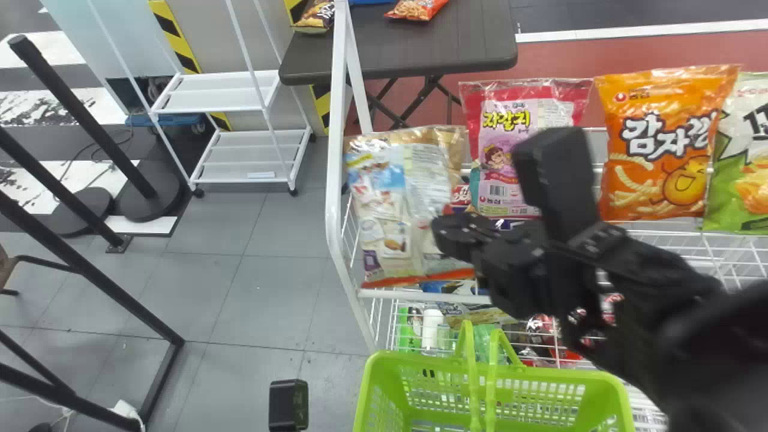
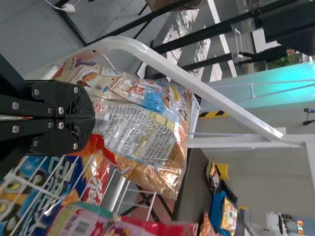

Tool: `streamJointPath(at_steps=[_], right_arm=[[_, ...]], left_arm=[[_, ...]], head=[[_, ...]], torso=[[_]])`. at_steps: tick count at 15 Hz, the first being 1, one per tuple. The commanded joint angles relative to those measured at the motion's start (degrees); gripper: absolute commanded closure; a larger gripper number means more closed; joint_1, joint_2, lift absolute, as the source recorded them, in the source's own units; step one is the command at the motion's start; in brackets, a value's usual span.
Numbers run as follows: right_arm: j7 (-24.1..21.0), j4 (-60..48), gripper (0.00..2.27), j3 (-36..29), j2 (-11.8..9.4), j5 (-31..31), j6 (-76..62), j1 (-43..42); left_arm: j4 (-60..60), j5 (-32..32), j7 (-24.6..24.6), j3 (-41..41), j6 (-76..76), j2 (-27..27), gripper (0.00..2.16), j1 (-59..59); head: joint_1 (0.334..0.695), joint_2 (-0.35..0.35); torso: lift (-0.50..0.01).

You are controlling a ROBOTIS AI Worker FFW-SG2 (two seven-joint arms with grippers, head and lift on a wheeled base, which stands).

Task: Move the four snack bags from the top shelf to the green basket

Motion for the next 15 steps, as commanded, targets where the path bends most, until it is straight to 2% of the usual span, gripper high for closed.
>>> streamJointPath(at_steps=[1, 3, 4, 6, 7, 8, 10, 11, 12, 13, 15], right_arm=[[0.0, -10.3, 2.04, -4.0, -3.6, 0.1, 1.5, 7.7], [0.3, -17.7, 2.05, -9.8, -6.1, -0.4, -1.3, 16.4], [0.9, -20.2, 2.05, -13.2, -6.8, -1.1, -2.7, 20.5], [3.0, -23.1, 2.04, -20.7, -6.7, -4.7, -3.4, 26.8], [3.7, -23.9, 2.05, -24.0, -6.1, -6.4, -3.6, 29.7], [5.5, -24.1, 2.04, -27.3, -4.4, -7.6, -4.3, 32.4], [12.6, -23.9, 2.05, -32.3, 1.2, -7.8, -5.3, 35.2], [17.0, -23.8, 2.04, -35.2, 2.6, -7.8, -5.2, 35.7], [21.1, -23.8, 2.04, -38.8, 2.6, -9.3, -4.3, 35.8], [22.3, -23.7, 2.04, -42.9, 2.6, -12.3, -3.2, 35.9], [23.9, -22.7, 2.04, -46.8, 2.6, -12.9, -3.1, 36.3]], left_arm=[[-0.3, -0.3, 0.3, -0.7, -0.3, 0.0, 1.19, 0.1], [-0.4, -0.8, 0.8, -1.3, -0.7, -0.1, 1.19, 0.0], [-0.4, -1.0, 1.1, -1.3, -0.7, -0.1, 1.19, 0.1], [-0.4, -0.9, 1.3, -1.4, -1.0, -0.3, 1.19, 0.1], [-0.4, -1.0, 1.3, -1.3, -1.2, -0.4, 1.19, 0.1], [-0.4, -1.0, 1.4, -1.3, -2.3, -0.4, 1.19, 0.2], [-0.9, -1.0, 2.1, -1.3, -5.9, -0.6, 1.19, 1.3], [-1.2, -1.0, 2.7, -1.3, -7.4, -0.7, 1.19, 1.8], [-1.3, -1.1, 3.0, -1.3, -7.9, -0.9, 1.19, 1.8], [-1.3, -1.1, 3.5, -1.4, -9.1, -1.1, 1.19, 2.0], [-1.4, -2.1, 3.8, -2.6, -10.2, -1.2, 1.19, 2.0]], head=[[0.695, 0.138], [0.695, 0.072], [0.695, -0.012], [0.695, -0.1], [0.695, -0.14], [0.695, -0.172], [0.695, -0.257], [0.695, -0.274], [0.695, -0.286], [0.695, -0.295], [0.695, -0.35]], torso=[[0.0], [0.0], [0.0], [0.0], [0.0], [0.0], [0.0], [0.0], [0.0], [0.0], [0.0]])
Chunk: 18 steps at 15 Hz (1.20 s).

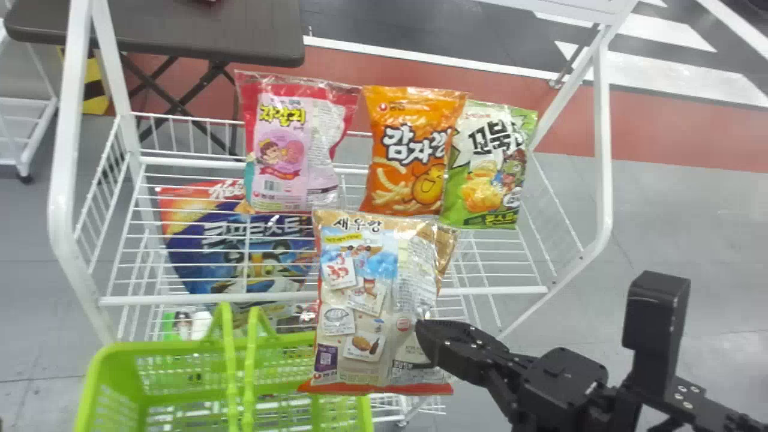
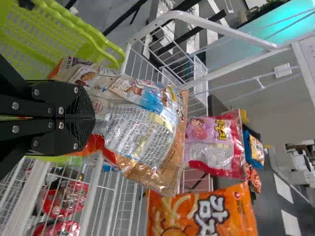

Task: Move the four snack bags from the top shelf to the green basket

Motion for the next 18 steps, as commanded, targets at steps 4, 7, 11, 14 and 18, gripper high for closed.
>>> streamJointPath(at_steps=[4, 7, 11, 14, 18], right_arm=[[3.1, 6.1, 2.04, -5.9, 0.4, -3.6, 1.6, 0.2], [3.4, 10.0, 2.04, -1.9, 0.4, -4.3, 2.4, 0.5], [3.4, 14.6, 2.05, 4.5, 0.4, -2.9, 2.8, 1.3], [2.8, 18.7, 2.04, 7.7, 0.1, -0.2, 0.7, 1.2], [2.5, 19.9, 0.34, 8.9, 0.4, -0.7, 0.3, -1.4]], left_arm=[[-1.0, -1.3, 1.3, -2.4, -2.2, -0.2, 1.19, 0.0], [-1.2, -1.3, 1.4, -2.6, -2.2, -0.2, 1.19, 0.0], [-1.2, -1.3, 1.3, -2.2, -2.2, -0.3, 1.19, 0.0], [-1.3, -1.3, 1.1, -1.8, -2.2, -0.3, 1.19, 0.0], [-2.5, -1.3, 1.4, -2.3, -2.0, -0.2, 1.19, 0.0]], head=[[0.695, -0.35], [0.695, -0.35], [0.695, -0.35], [0.695, -0.35], [0.695, -0.347]], torso=[[0.0], [0.0], [0.0], [0.0], [0.0]])
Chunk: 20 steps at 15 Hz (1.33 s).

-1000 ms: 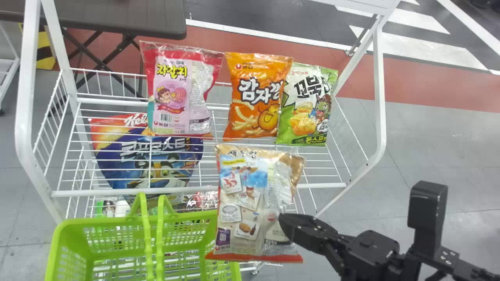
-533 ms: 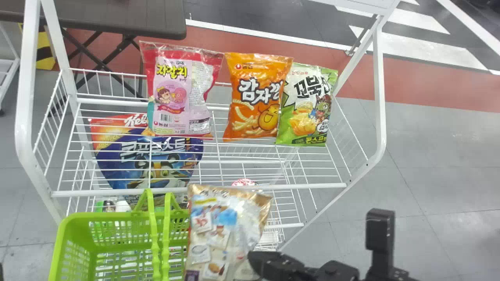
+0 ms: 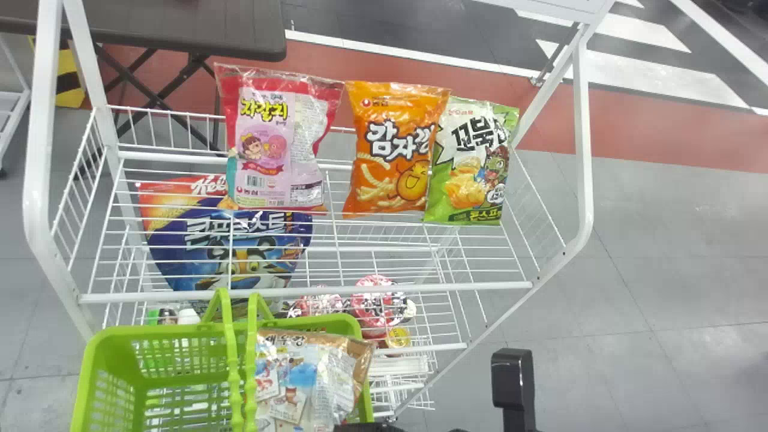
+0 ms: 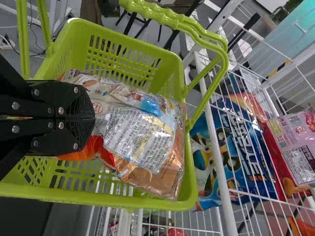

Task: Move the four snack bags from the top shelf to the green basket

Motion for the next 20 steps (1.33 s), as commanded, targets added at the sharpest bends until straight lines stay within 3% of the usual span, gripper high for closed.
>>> streamJointPath(at_steps=[1, 5, 7, 11, 15, 20], right_arm=[[0.4, 0.3, 0.0, 0.6, 0.1, -0.1, -0.1, -1.4], [0.7, -0.6, 0.05, 0.2, 0.1, -0.4, -0.2, -2.8], [-1.5, -0.2, 0.05, -0.3, 0.2, -0.4, -6.7, -4.7], [-16.2, 10.0, 0.06, 6.3, 0.2, 1.3, -29.6, -13.6], [-32.3, 24.6, 0.09, 16.6, 0.2, 7.1, -43.1, -26.8], [-40.2, 40.7, 0.1, 20.4, 0.2, 7.2, -43.3, -41.3]], left_arm=[[-0.7, 0.0, 0.0, -0.1, 0.3, 0.1, 1.19, 0.0], [-0.9, 0.1, -0.1, 0.6, 1.0, 0.2, 1.19, 0.0], [-0.9, 0.1, -0.1, 0.5, 1.0, 0.2, 1.19, 0.1], [-0.4, -1.0, 0.0, -0.4, 1.1, 0.3, 1.19, 0.0], [2.2, -1.1, -1.0, -0.5, 0.8, 0.7, 1.19, 0.0], [4.0, -1.5, -2.4, -0.4, 0.8, 1.4, 1.19, -0.1]], head=[[0.695, -0.338], [0.695, -0.296], [0.695, -0.291], [0.695, -0.3], [0.695, -0.227], [0.695, -0.145]], torso=[[0.0], [0.0], [0.0], [0.0], [0.0], [0.0]])
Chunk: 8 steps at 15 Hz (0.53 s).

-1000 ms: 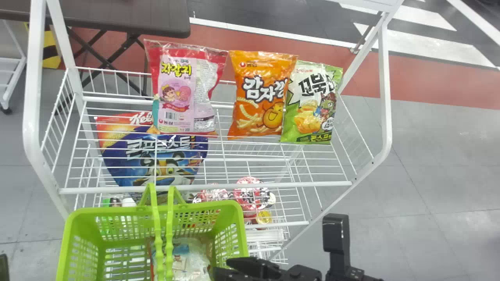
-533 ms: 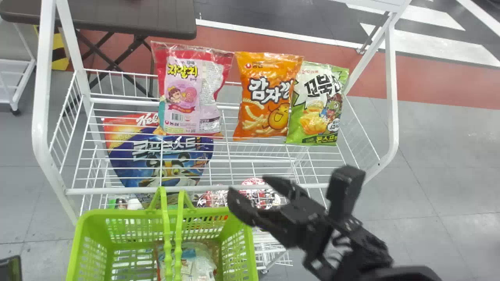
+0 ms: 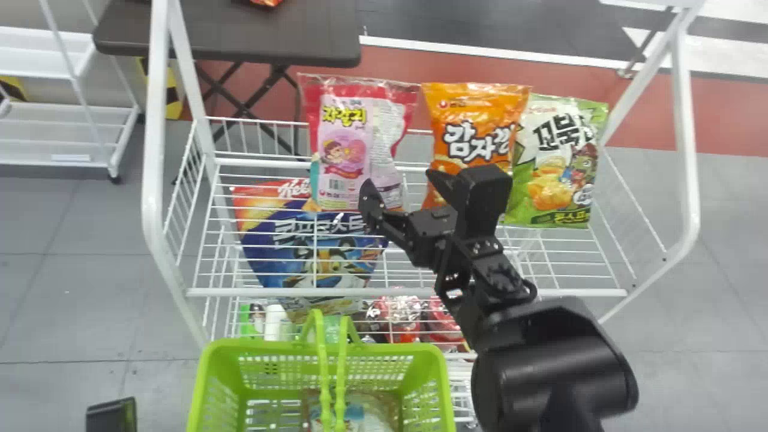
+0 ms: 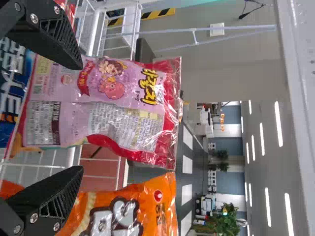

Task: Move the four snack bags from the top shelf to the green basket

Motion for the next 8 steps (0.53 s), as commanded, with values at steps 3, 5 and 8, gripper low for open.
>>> streamJointPath(at_steps=[3, 5, 8], right_arm=[[0.3, 13.6, 0.12, 0.4, 0.1, -0.3, -1.7, -11.7], [3.7, 16.5, 0.18, 0.1, 0.1, -1.5, -1.2, -14.8], [9.4, 18.7, 0.78, 0.2, 0.1, -0.8, 1.1, -16.9]], left_arm=[[0.9, 0.2, -0.4, 0.4, 0.0, 0.4, 1.19, -0.2], [1.4, 0.2, -0.4, 0.4, 0.0, 0.4, 1.19, -0.7], [2.5, 0.3, -0.4, 0.3, 0.0, 0.4, 1.19, -1.6]], head=[[0.695, -0.119], [0.695, -0.109], [0.695, -0.081]], torso=[[0.0], [0.0], [0.0]])
